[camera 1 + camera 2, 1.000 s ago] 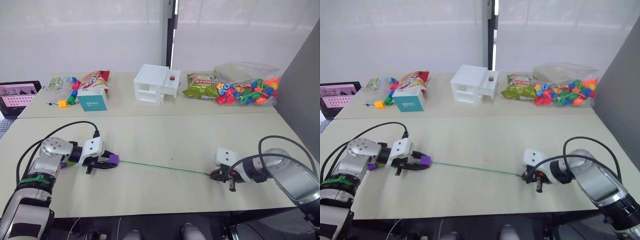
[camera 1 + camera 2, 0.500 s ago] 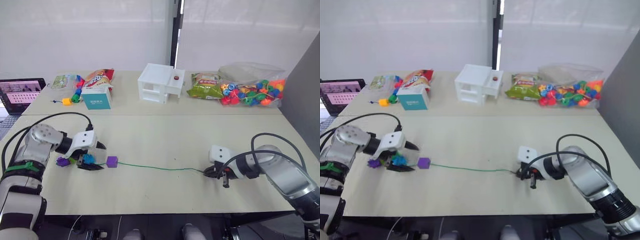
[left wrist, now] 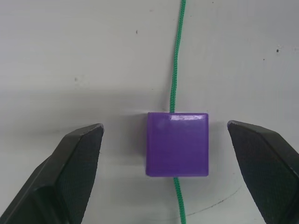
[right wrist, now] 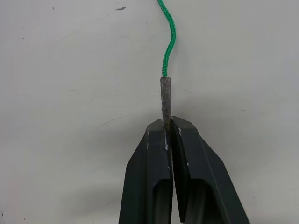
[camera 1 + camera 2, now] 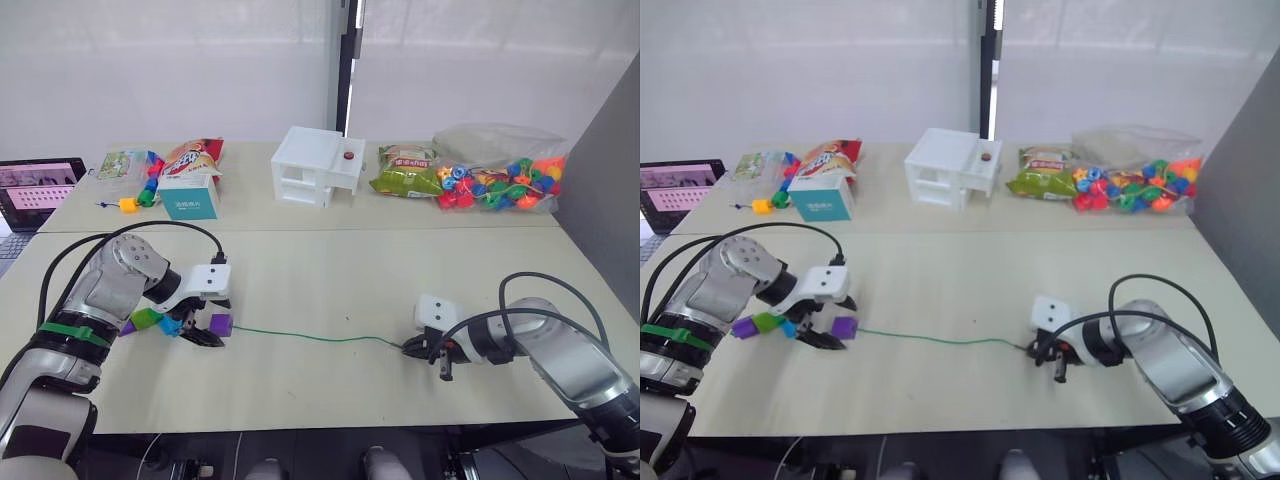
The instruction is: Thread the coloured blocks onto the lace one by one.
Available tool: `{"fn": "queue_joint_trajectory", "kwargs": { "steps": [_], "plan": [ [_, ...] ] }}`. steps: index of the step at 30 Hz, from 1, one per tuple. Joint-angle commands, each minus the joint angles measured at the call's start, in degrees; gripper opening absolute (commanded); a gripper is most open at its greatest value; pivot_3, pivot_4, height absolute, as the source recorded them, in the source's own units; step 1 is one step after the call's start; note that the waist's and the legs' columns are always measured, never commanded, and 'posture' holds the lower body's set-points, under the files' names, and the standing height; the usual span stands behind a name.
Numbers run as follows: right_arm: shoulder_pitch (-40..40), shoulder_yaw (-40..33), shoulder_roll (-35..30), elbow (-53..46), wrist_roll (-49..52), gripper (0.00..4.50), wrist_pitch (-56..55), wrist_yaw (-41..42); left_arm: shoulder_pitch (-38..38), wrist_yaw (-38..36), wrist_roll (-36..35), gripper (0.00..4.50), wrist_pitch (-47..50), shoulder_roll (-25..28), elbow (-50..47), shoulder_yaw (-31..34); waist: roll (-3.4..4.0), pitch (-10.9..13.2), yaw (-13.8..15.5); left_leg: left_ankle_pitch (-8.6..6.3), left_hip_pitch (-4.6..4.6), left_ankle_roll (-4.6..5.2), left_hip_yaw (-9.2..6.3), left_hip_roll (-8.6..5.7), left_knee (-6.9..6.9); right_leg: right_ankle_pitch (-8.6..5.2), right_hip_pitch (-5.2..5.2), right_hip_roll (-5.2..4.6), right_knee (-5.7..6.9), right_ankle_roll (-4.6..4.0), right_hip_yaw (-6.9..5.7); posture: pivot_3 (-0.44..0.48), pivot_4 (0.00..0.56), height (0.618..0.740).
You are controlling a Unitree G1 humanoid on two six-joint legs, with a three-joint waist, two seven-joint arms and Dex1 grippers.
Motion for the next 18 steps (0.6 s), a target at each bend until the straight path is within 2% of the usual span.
{"fn": "queue_joint_trajectory", "kwargs": {
  "steps": [1,10,11,18],
  "plan": [
    [0.34,-0.49,-0.07,-0.84,0.21,0.0,0.41,-0.14,1.08,0.48,0.91,4.21,1.81,1.16,-3.45,-0.42,0.0,0.0,0.01,0.0,0.0,0.0,0.0,0.0,0.0,0.0,0.01,0.0,-0.02,0.0,0.0,0.0,0.15,0.74],
    [0.18,-0.54,-0.83,-0.47,0.18,0.0,-0.01,0.81,2.92,0.63,0.99,1.33,2.26,2.09,-7.44,-0.75,0.0,0.0,0.02,0.0,0.01,0.0,0.01,0.0,0.0,0.0,0.02,-0.01,-0.17,0.0,0.0,0.0,0.15,0.74],
    [0.51,-1.12,-1.44,-0.13,0.15,0.0,-0.27,0.94,3.11,0.14,0.92,1.21,2.62,2.73,-8.13,-0.71,0.0,0.0,0.02,0.0,0.01,0.0,0.01,0.0,0.0,0.0,0.01,-0.01,-0.18,0.0,0.0,0.0,0.15,0.74],
    [2.47,-5.04,-5.64,4.0,-0.08,0.0,-3.47,2.1,3.42,0.01,4.93,1.21,-1.0,8.37,-4.86,-2.0,0.0,0.0,0.08,0.0,0.01,0.0,0.04,0.0,0.0,0.0,0.03,-0.02,-0.21,0.0,0.0,0.0,0.15,0.74]
  ]
}}
